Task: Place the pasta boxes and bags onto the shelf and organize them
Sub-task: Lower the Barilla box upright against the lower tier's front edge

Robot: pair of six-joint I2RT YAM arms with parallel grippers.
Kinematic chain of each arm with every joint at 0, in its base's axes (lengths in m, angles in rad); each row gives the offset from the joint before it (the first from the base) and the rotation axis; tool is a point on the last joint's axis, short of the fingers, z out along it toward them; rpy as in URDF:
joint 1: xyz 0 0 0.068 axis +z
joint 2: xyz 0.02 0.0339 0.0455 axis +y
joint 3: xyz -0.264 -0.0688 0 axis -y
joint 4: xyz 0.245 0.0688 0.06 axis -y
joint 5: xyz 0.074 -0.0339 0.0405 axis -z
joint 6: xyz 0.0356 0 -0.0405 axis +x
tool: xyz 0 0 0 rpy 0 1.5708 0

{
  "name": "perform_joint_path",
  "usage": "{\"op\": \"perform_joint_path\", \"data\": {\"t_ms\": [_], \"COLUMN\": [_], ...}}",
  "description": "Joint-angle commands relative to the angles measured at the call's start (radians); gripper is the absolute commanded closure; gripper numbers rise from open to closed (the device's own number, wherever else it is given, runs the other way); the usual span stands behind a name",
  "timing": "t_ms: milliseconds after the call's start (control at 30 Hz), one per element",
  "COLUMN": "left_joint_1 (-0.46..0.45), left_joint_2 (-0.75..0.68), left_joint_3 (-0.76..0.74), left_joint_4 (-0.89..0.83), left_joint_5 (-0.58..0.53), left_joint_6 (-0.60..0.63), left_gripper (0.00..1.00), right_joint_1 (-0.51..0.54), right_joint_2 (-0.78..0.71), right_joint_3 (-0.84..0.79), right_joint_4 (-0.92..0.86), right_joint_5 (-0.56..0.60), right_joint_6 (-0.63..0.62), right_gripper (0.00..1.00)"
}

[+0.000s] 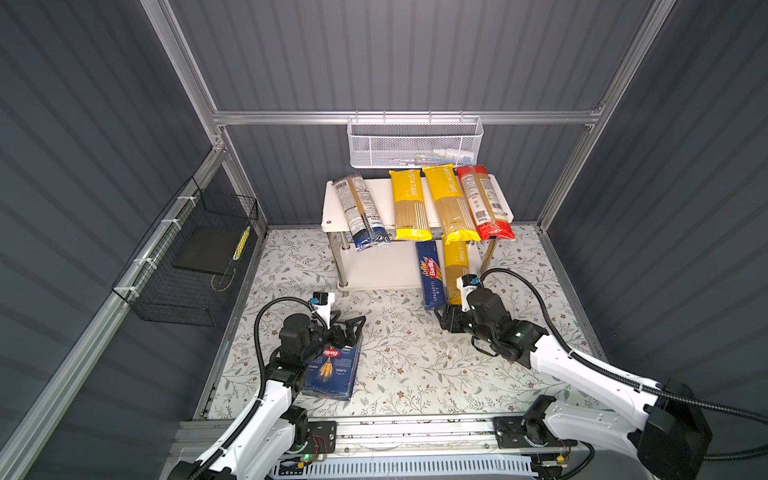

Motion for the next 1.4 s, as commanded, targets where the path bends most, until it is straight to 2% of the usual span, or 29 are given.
{"op": "perform_joint_path", "data": {"t_ms": [0, 300, 667, 1367], "left_joint_1": [-0.005, -0.005, -0.005, -0.005], "left_joint_2": [-0.005, -0.003, -0.002, 0.006], "left_joint_3": [-0.017, -0.015, -0.015, -0.013], "left_joint_4": [-0.011, -0.012, -0.015, -0.015], "left_joint_5": [-0.005, -0.006, -0.012, -0.010], "left_joint_6": [0.010, 0.009, 0.008, 0.009], "left_gripper": [0.00, 0.01, 0.01, 0.00], "right_joint_1": [0.018, 0.056, 0.060, 0.046], "right_joint_2": [-0.023, 0.069, 0.161, 0.320], "right_joint_3": [-0.018, -0.003, 0.016, 0.121], "right_joint_4": [-0.017, 0.058, 0.152, 0.125], "right_joint_5": [-0.072, -0.119, -0.086, -0.045], "right_joint_6": [0.025, 0.009, -0.002, -0.021], "right_gripper": [0.33, 0.31, 0.29, 0.24]}}
